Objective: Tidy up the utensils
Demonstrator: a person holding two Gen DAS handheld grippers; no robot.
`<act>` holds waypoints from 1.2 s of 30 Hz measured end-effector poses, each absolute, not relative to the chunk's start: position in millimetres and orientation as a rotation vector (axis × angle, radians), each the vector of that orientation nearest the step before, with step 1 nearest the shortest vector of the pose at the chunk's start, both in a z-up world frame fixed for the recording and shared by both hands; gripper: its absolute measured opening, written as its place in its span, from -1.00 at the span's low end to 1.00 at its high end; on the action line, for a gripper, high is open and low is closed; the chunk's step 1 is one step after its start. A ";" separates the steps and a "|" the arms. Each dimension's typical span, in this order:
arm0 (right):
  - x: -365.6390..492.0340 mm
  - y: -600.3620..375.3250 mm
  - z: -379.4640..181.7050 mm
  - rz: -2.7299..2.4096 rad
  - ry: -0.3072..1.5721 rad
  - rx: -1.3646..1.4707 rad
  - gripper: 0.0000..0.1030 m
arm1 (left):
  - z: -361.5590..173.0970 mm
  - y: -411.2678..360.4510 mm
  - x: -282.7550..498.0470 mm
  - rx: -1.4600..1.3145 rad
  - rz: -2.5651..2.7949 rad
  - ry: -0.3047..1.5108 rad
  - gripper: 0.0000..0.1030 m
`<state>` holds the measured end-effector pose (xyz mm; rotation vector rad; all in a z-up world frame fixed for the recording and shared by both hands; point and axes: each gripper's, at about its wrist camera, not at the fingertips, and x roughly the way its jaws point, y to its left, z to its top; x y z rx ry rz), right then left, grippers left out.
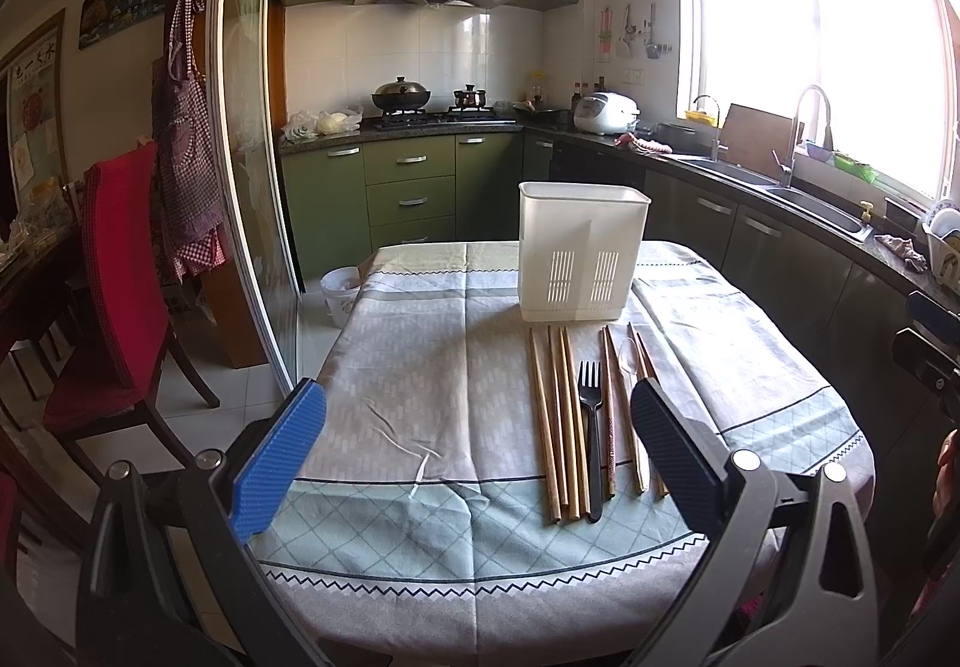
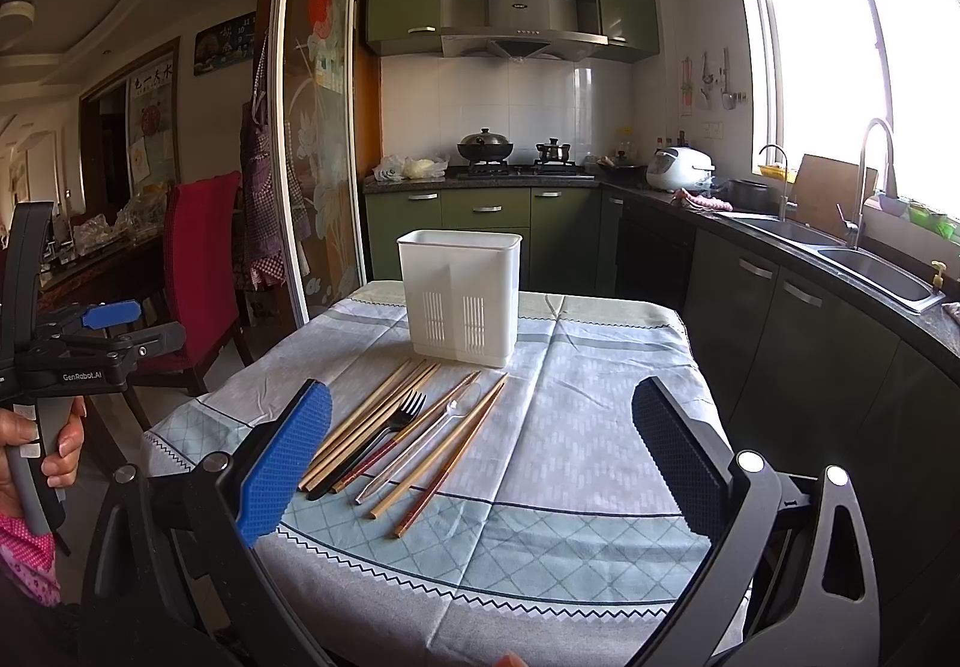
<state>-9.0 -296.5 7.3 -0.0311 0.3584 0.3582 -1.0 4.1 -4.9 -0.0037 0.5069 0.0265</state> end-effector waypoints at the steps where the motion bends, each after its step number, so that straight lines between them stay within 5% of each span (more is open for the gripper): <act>1: -9.0 -296.3 6.9 0.358 0.358 -0.031 0.92 | -4.9 3.8 -0.8 -0.002 0.027 0.507 0.88; 36: 0.3 -284.5 -16.8 0.359 0.412 -0.027 0.92 | -14.1 4.6 3.0 -0.006 0.021 0.537 0.87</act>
